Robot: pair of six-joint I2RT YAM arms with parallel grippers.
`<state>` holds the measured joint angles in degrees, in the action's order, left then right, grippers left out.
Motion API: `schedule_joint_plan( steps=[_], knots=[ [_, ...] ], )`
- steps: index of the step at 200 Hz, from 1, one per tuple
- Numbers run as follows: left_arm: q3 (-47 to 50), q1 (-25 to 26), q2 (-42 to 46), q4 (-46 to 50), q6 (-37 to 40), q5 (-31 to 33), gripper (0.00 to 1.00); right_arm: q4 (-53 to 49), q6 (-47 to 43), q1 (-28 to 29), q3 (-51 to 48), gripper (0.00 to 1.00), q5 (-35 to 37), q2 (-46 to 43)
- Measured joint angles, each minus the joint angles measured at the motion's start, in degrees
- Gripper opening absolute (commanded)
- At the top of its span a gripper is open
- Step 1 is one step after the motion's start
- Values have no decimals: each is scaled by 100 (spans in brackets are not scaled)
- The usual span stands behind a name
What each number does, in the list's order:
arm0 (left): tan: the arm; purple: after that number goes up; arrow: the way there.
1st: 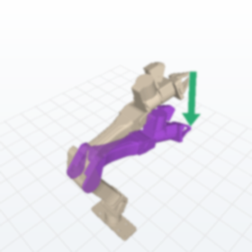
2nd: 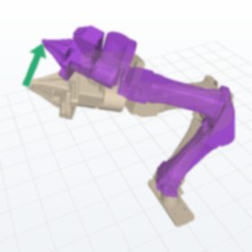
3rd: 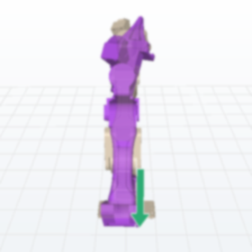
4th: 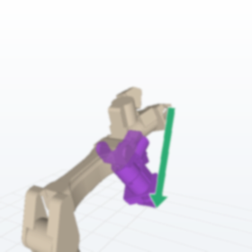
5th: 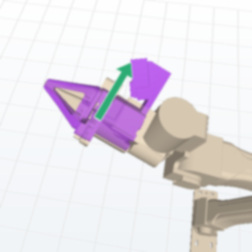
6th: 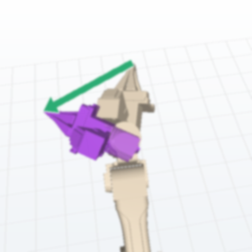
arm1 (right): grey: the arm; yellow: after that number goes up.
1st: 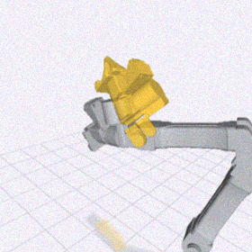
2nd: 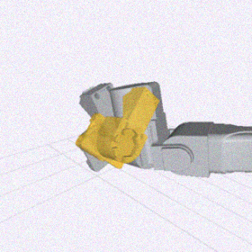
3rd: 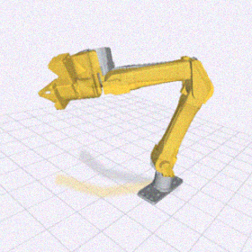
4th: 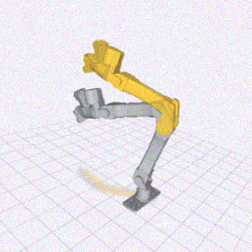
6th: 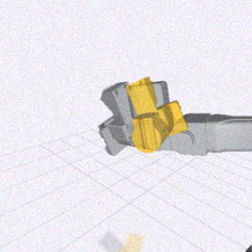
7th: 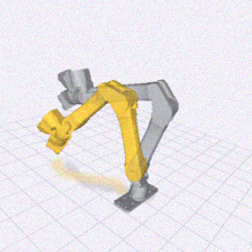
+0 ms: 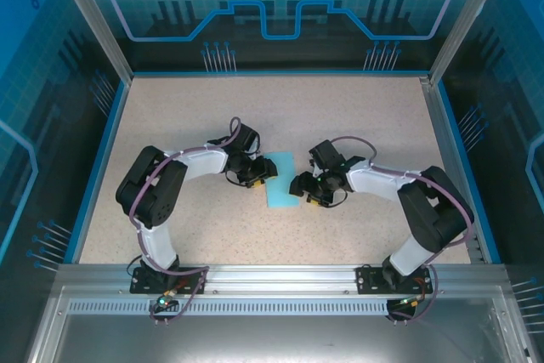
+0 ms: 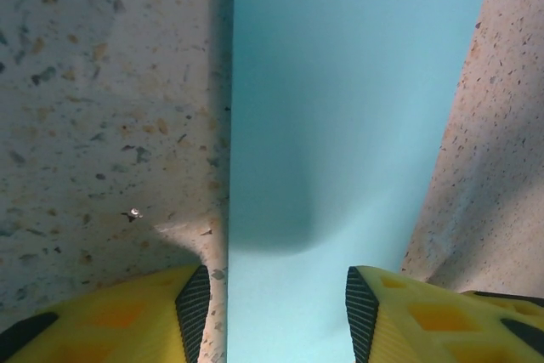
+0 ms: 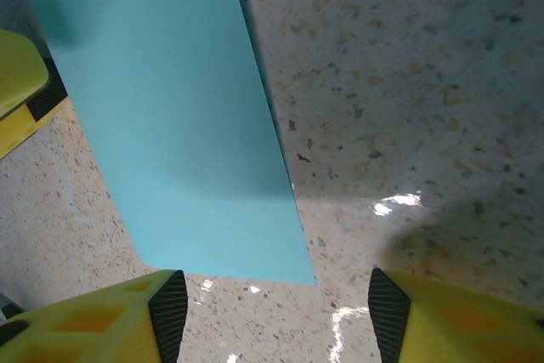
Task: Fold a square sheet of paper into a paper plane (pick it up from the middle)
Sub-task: Third fold the triangle at the center of the table.
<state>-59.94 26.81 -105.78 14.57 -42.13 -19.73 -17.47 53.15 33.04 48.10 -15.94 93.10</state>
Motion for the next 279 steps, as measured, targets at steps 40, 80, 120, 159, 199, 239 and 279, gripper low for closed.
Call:
schedule_joint_plan(
  steps=[40, 80, 120, 159, 199, 239, 279],
  knots=[
    [-15, 4, -4, 33, 2, 26, 48, -2, 0, 83, 157, 59, -105, 205],
    [-31, 4, 289, 208, 9, 87, 46, -7, 0, 83, 245, 59, -57, 205],
    [-70, 15, 575, 48, 7, -70, 46, -59, 0, 81, 245, 59, 7, 205],
    [-188, 59, 179, 11, 7, -133, 45, -57, 2, 79, 245, 59, 4, 205],
    [-205, 63, -111, 48, 2, -61, 44, -46, 2, 79, 245, 59, -9, 205],
    [-205, 63, -177, 92, -44, 55, 42, -44, 0, 79, 245, 59, -85, 205],
    [-205, 63, -179, 94, -151, 85, 42, -48, -17, 81, 245, 59, -107, 208]
  ],
)
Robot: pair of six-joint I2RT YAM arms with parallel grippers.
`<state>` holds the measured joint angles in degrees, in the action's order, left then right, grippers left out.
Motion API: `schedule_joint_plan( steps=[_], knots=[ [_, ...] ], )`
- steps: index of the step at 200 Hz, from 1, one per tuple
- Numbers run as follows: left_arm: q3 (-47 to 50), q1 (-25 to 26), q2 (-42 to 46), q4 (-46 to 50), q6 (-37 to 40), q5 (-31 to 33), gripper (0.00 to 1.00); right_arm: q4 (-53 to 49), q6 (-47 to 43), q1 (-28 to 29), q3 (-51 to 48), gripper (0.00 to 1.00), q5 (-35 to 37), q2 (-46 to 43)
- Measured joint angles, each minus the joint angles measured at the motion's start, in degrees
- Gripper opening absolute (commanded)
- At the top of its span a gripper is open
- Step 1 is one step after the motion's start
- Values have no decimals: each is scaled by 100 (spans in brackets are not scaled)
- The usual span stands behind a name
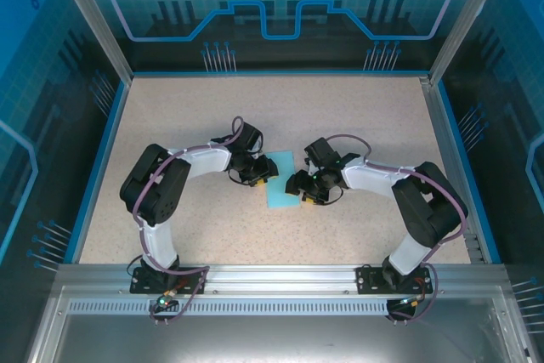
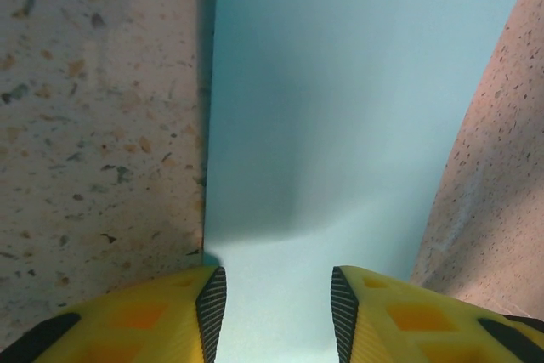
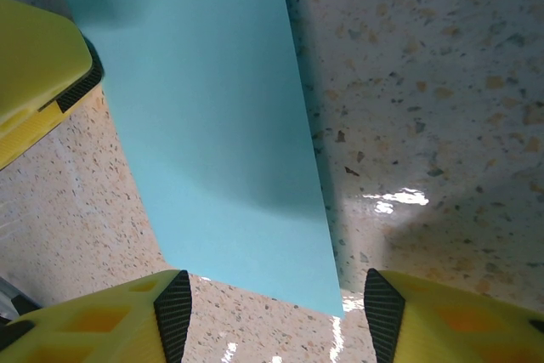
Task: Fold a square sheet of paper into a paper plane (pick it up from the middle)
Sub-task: Third fold the triangle at the center of the table.
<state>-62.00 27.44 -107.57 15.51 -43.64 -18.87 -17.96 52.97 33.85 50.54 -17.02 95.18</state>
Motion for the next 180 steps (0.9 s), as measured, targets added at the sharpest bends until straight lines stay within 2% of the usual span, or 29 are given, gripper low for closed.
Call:
schedule_joint_plan(
  steps=[57, 113, 158, 180],
  knots=[
    [0, -7, -7, 2, -2, 0, 42, 0, -55, 76, 7, 58, -142, 151],
    [0, -11, -7, 4, -2, 0, 42, 136, -22, 111, 0, 47, -319, 179],
    [0, -11, -7, 4, 0, 0, 42, 396, 249, 111, -297, 28, -234, -52],
    [0, -11, -7, 4, 0, 0, 42, 452, 382, 111, -308, 16, -129, -184]
  ],
)
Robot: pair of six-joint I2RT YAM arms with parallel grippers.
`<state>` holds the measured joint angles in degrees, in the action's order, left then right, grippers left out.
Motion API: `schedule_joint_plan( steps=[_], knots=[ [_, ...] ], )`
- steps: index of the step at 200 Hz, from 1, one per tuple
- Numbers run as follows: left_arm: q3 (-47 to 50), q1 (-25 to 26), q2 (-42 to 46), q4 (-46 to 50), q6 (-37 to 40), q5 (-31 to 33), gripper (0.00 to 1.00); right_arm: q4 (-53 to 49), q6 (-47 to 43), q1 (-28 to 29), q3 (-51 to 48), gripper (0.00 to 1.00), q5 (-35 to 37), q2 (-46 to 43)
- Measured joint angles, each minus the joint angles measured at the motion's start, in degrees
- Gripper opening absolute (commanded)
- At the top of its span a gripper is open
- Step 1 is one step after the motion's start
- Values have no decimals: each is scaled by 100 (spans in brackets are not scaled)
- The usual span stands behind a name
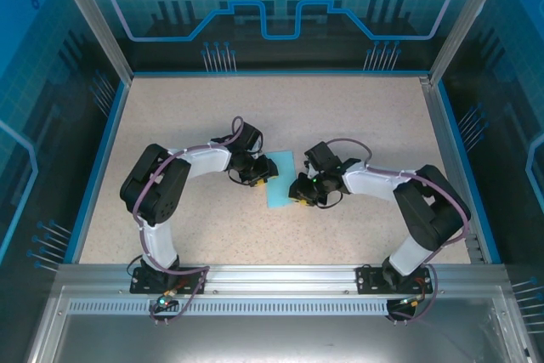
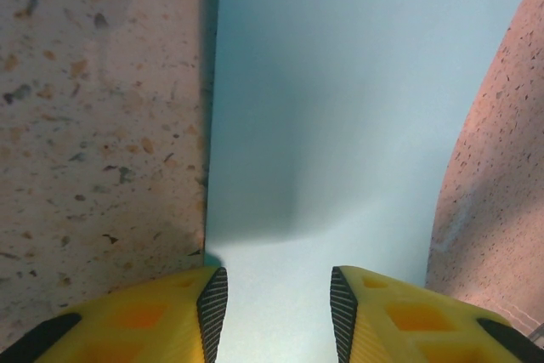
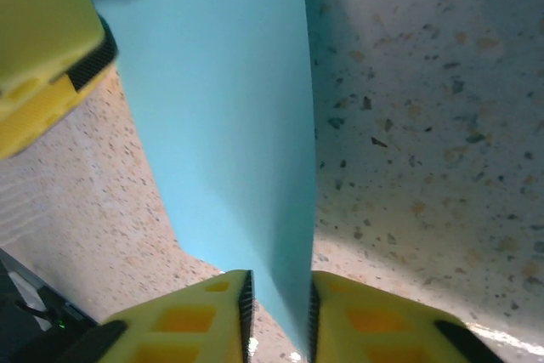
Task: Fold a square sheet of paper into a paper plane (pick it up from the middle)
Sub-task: Third fold the triangle at the center of the table.
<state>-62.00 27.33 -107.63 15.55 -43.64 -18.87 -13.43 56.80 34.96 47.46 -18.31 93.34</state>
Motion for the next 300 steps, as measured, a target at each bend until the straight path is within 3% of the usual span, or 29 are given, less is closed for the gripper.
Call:
schedule_joint_plan(
  steps=[21, 46, 129, 300],
  knots=[
    [0, 0, 0, 0, 0, 0, 41, 105, 96, 0, -2, 4, 28, -46],
    [0, 0, 0, -2, 4, -11, 42, 186, 125, 0, 13, 2, 22, -42],
    [-136, -37, 254, 131, 70, -85, 43, 345, -17, 79, 852, 3, -63, 704],
    [-431, -258, -173, 219, 234, 22, 36, 584, -44, 149, 1080, 6, 42, 1224]
  ],
)
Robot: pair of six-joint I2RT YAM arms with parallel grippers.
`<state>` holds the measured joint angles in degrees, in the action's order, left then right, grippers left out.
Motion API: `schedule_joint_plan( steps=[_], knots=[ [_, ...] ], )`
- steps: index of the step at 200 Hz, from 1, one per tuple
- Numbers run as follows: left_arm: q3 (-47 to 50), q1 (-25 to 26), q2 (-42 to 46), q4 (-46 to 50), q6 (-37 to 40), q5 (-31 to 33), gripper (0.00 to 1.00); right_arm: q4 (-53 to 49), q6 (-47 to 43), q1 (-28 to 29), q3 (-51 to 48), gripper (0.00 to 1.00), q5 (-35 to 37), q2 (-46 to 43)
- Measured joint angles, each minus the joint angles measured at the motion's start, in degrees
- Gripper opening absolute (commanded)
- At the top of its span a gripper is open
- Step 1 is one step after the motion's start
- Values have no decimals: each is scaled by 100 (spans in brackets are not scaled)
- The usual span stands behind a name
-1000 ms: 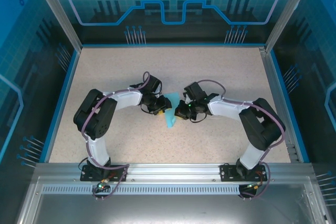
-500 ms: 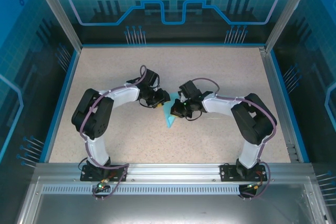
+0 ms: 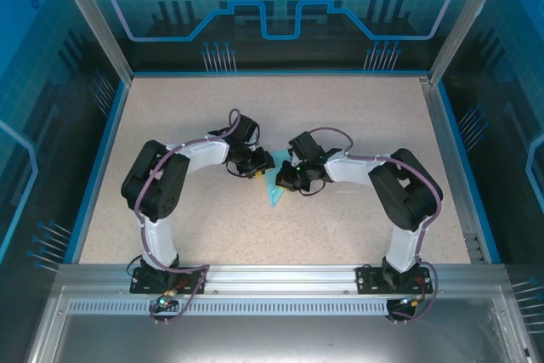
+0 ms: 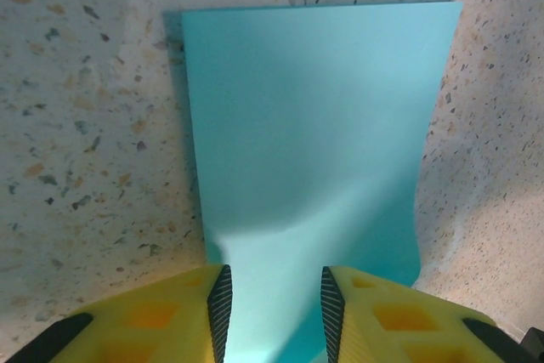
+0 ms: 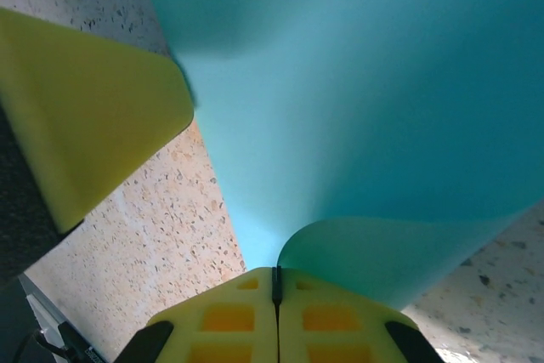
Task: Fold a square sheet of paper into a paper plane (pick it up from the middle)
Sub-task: Third fold the triangle at the center of the table.
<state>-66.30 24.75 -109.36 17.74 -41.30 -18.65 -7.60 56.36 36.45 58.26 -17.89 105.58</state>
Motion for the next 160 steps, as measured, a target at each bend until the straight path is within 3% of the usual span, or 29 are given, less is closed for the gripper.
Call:
schedule_joint_plan(
  steps=[160],
  knots=[
    [0, 0, -55, 2, 92, 0, 35, 125, 24, 0, 142, 6, 42, 282]
  ],
)
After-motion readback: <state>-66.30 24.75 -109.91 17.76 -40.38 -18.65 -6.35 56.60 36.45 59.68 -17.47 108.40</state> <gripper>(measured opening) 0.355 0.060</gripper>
